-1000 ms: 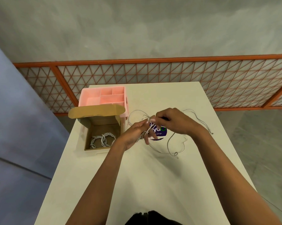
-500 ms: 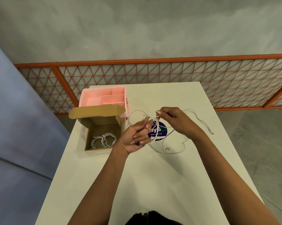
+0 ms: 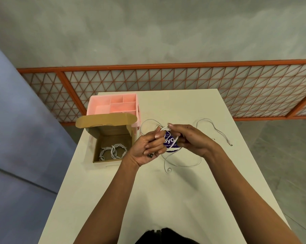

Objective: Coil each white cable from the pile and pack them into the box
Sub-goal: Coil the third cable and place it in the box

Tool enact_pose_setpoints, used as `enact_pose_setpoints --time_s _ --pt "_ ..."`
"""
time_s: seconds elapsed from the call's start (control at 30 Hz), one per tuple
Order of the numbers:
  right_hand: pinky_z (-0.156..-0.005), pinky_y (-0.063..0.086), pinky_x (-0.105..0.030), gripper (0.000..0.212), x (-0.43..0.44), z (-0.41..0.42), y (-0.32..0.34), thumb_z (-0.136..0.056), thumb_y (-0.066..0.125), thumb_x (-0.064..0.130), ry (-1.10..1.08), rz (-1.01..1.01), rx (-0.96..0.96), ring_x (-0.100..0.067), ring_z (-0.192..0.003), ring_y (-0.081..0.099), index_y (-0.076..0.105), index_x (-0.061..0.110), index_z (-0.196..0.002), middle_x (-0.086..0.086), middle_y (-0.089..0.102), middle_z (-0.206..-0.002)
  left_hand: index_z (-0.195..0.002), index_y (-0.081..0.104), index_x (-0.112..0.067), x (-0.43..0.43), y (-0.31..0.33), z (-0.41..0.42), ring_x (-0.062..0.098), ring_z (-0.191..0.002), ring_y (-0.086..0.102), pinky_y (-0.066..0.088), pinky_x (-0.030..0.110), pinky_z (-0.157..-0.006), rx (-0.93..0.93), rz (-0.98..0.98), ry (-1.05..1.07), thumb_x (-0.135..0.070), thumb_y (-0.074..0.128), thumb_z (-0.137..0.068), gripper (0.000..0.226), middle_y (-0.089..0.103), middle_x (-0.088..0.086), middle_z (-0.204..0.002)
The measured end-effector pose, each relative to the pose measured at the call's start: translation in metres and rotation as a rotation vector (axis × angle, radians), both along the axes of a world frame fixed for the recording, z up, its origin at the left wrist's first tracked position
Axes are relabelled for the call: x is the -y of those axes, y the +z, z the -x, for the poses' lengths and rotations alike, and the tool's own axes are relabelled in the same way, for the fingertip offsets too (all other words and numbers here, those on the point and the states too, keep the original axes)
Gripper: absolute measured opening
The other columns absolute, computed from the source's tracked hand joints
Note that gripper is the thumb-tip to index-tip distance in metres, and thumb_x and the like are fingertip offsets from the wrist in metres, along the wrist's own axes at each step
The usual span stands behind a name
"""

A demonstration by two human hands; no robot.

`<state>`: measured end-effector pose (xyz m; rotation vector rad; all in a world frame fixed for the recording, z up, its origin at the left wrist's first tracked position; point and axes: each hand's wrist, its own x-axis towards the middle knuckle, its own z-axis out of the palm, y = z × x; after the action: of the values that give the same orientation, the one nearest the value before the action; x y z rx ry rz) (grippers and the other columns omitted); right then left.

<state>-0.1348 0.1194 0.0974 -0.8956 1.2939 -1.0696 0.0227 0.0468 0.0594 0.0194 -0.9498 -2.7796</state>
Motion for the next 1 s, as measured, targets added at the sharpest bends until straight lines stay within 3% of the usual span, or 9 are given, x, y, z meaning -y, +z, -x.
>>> enact_pose_setpoints --time_s 0.17,0.37,0.47,0.53,0.6,0.67,0.73,0.9,1.0 --pt "-0.04 0.01 -0.019 0.043 0.007 -0.001 -0.006 -0.092 0.053 0.043 -0.011 -0.095 0.182 -0.009 -0.046 0.009 0.041 0.019 -0.058 0.007 0.03 -0.052 -0.077 0.054 -0.013 0.001 -0.005 0.001 0.009 -0.031 0.023 0.037 0.017 -0.046 -0.001 -0.051 0.025 -0.026 0.037 -0.1 0.032 0.027 -0.006 -0.043" --pt "-0.049 0.022 -0.019 0.028 0.005 0.014 -0.01 -0.094 0.054 0.037 -0.117 0.033 -0.082 -0.007 -0.049 0.023 0.067 0.015 -0.081 0.007 0.032 -0.057 -0.098 0.068 -0.007 0.005 0.001 -0.002 0.008 -0.03 0.019 0.027 0.016 -0.04 0.003 -0.029 0.173 -0.029 0.063 -0.089 0.024 0.023 -0.004 -0.043" --pt "-0.047 0.026 -0.015 0.027 0.001 0.012 -0.02 -0.099 0.047 0.03 -0.096 0.064 -0.208 -0.004 -0.046 0.027 0.065 0.012 -0.091 0.014 0.035 -0.05 -0.132 0.053 -0.005 0.006 0.004 0.002 0.008 -0.03 0.022 0.027 0.017 -0.042 -0.013 -0.043 0.243 -0.028 0.039 -0.099 0.042 0.027 -0.003 -0.044" --pt "-0.044 0.027 -0.014 0.028 -0.002 0.006 -0.029 -0.102 0.041 0.026 -0.072 0.047 -0.304 -0.002 -0.045 0.031 0.063 0.015 -0.089 0.014 0.04 -0.051 -0.14 0.041 -0.007 0.008 0.007 0.004 0.006 -0.031 0.032 0.032 0.015 -0.045 0.029 0.019 0.341 -0.028 0.029 -0.1 0.047 0.036 -0.005 -0.044" --pt "-0.043 0.026 -0.015 0.032 -0.004 0.002 -0.037 -0.103 0.037 0.026 -0.015 0.013 -0.43 -0.002 -0.045 0.031 0.063 0.02 -0.086 0.008 0.039 -0.058 -0.141 0.041 -0.01 0.01 0.011 0.006 0.003 -0.041 0.044 0.041 0.015 -0.057 0.137 0.168 0.448 -0.028 0.034 -0.098 0.047 0.047 -0.007 -0.05" --pt "-0.042 0.027 -0.012 0.033 -0.004 -0.001 -0.038 -0.103 0.035 0.024 0.072 -0.02 -0.53 -0.001 -0.042 0.035 0.064 0.018 -0.089 0.004 0.039 -0.061 -0.14 0.041 -0.011 0.012 0.012 0.01 0.005 -0.062 0.062 0.052 0.022 -0.085 0.205 0.28 0.517 -0.025 0.038 -0.097 0.046 0.062 -0.006 -0.063" --pt "-0.045 0.03 -0.008 0.033 -0.003 -0.005 -0.036 -0.103 0.035 0.023 0.159 -0.038 -0.602 0.0 -0.045 0.039 0.065 0.012 -0.096 0.004 0.04 -0.061 -0.143 0.037 -0.011 0.015 0.011 0.014 0.013 -0.087 0.07 0.047 0.033 -0.101 0.24 0.32 0.536 -0.02 0.035 -0.1 0.044 0.073 0.0 -0.084" --pt "-0.05 0.033 -0.007 0.034 -0.003 -0.005 -0.023 -0.103 0.036 0.025 0.336 -0.068 -0.713 0.001 -0.044 0.04 0.067 0.013 -0.099 0.005 0.04 -0.059 -0.146 0.03 -0.017 0.018 0.005 0.018 0.018 -0.115 0.062 0.049 0.029 -0.094 0.355 0.387 0.537 -0.023 0.031 -0.103 0.043 0.07 0.002 -0.115" --pt "-0.051 0.034 -0.008 0.034 -0.002 -0.006 -0.012 -0.102 0.038 0.027 0.441 -0.057 -0.748 0.004 -0.043 0.043 0.069 0.012 -0.1 0.005 0.04 -0.059 -0.127 0.049 -0.03 0.018 0.002 0.016 0.016 -0.12 0.058 0.043 0.033 -0.099 0.395 0.432 0.552 -0.026 0.03 -0.104 0.031 0.06 0.004 -0.132"
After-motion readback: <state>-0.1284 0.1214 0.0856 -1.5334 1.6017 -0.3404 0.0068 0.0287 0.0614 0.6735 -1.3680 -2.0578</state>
